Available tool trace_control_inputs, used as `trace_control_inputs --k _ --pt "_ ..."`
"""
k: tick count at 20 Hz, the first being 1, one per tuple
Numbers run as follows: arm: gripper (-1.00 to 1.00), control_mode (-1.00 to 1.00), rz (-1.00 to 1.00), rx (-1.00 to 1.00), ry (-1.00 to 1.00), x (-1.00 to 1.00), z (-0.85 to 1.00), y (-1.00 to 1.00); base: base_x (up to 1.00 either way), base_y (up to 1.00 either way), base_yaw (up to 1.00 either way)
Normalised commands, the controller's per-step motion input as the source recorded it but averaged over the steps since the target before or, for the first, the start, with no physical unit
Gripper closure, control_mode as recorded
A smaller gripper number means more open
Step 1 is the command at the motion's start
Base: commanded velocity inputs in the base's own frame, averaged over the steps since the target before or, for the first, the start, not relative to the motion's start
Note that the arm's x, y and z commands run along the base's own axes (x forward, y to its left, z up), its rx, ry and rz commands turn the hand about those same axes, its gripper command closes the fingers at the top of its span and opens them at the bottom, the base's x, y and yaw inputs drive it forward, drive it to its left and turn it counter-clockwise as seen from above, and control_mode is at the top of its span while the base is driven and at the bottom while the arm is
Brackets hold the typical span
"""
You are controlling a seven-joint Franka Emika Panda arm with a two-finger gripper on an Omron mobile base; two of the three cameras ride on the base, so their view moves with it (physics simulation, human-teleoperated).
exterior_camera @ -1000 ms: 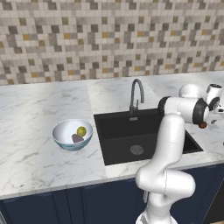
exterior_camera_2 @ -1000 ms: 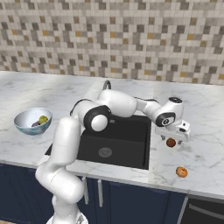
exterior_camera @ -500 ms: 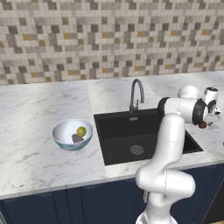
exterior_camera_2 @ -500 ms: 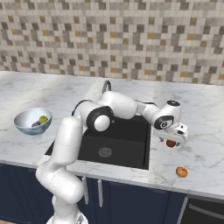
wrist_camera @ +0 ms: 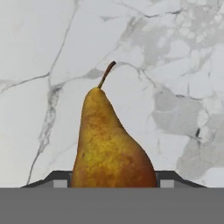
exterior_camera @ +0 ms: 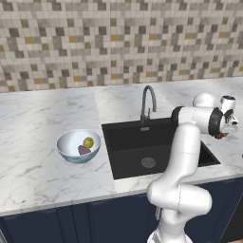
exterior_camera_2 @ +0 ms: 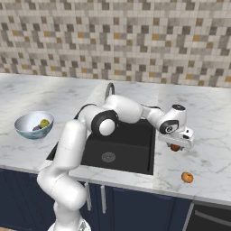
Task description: There is a mixed pile of frozen fruits and vegetables on the counter. Locate all the frozen vegetables and place the items in a bowl on the counter. Take all the frozen fruits and defrost them in a running sink.
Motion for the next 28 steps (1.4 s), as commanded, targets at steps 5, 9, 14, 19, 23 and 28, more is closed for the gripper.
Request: trace_control_inputs --k 5,9,14,19,23,28 --pt "1.00 -1.00 0.01 0.00 -0.01 -0.08 0.26 0.09 0.00 0.00 0.00" --pt "1.00 -1.00 0.00 0.01 -0.17 -0.30 0.38 0.64 0.00 0.00 0.00" --pt "1.00 -1.00 0.04 0.01 -0.08 -0.15 0.40 0.84 0.00 0.00 0.00" --pt "1.00 -1.00 0.05 0.01 -0.02 -0.06 0.17 0.93 0.00 0.00 0.00" --pt "1.00 -1.00 0.05 0.01 0.02 -0.05 -0.12 0.99 0.00 0.00 0.00" --pt "1.00 -1.00 0.03 0.00 0.14 0.07 -0.46 0.86 0.00 0.00 0.00"
